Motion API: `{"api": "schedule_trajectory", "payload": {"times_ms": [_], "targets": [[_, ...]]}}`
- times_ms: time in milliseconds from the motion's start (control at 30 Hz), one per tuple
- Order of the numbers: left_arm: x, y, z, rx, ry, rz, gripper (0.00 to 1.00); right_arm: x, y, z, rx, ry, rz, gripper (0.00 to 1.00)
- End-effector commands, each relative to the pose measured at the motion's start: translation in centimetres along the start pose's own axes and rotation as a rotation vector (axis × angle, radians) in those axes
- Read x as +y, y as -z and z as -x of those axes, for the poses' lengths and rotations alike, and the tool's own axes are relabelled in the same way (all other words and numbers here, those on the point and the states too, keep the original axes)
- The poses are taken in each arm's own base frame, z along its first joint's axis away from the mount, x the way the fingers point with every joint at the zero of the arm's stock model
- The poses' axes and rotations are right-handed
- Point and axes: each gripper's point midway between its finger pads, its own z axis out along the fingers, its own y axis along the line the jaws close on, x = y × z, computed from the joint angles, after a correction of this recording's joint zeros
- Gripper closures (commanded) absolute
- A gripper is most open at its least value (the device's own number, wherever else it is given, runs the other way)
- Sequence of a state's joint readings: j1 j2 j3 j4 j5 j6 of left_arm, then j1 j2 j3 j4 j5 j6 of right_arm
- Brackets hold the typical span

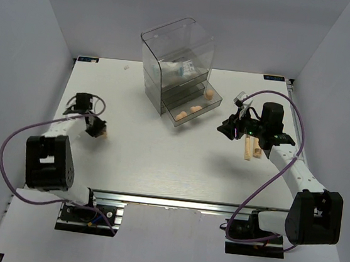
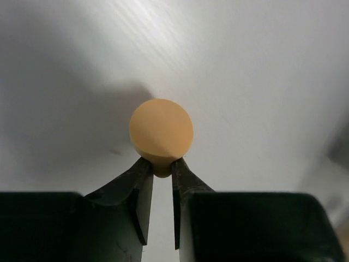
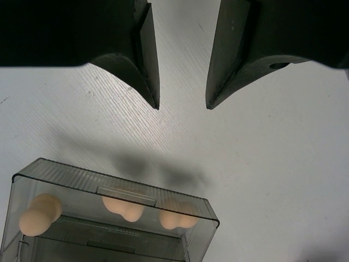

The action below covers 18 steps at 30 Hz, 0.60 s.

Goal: Organize the makeup

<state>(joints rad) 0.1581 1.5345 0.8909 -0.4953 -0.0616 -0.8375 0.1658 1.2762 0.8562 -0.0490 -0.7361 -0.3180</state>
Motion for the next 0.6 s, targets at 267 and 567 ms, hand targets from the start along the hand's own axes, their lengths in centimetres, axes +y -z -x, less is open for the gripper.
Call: {"api": "schedule_trajectory", "payload": {"times_ms": [267, 567], "targets": [[-17.1, 14.3, -16.8, 0.085, -0.681, -0.989, 1.0, -0.9, -0.1, 2.5, -0.047, 0.053, -0.02, 0.55], [-23.5, 14.3, -21.3, -0.066, -1.127, -0.869, 1.0, -1.0, 0.4, 2.3, -0.045, 0.067, -0.055, 0.54]]}}
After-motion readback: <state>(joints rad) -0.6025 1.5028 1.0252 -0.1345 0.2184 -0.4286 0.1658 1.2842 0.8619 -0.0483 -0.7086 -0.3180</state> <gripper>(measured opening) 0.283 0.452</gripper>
